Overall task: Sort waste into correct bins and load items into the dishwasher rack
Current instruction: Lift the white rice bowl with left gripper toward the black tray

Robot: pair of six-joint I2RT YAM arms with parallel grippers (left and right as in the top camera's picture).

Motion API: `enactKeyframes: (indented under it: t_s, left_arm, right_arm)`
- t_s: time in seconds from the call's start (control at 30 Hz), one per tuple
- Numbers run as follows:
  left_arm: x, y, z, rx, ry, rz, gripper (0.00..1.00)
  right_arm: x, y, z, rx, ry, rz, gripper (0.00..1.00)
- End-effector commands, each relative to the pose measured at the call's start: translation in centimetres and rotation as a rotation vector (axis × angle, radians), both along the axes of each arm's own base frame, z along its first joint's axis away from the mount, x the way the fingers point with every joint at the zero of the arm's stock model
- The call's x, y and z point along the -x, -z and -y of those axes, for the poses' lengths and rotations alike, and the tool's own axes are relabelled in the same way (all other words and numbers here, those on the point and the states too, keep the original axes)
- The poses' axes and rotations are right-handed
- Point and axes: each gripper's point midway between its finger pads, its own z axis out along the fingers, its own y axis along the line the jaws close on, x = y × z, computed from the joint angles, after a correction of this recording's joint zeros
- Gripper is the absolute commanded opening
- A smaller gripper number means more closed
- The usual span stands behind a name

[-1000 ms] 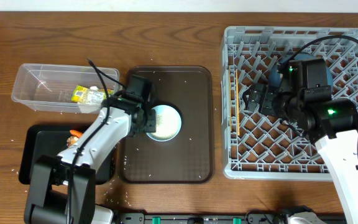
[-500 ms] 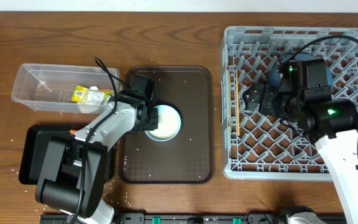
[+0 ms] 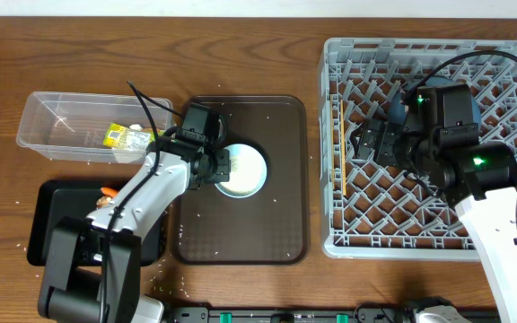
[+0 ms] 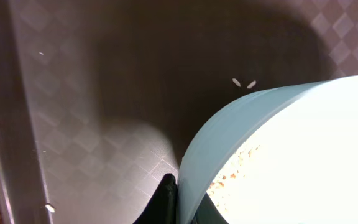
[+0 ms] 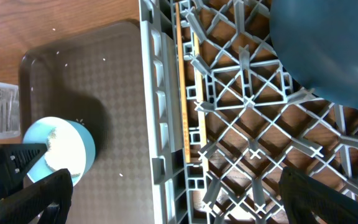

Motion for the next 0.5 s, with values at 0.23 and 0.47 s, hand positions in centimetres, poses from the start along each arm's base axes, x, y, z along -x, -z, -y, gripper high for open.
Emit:
enactKeyframes:
  t_s: [0.23,0.47]
  left_arm:
    - [0.3,2.0,0.4,0.010,0.014,-0.060,0.06]
    - [0.4,3.8,0.4,0.000,0.014,-0.095,0.06]
  right_arm:
    - [0.1,-0.3,0.2,-0.001,0.015,0.006,0.99]
    - [0.1,-0.3,0.2,-0.001,0.015,0.005,0.99]
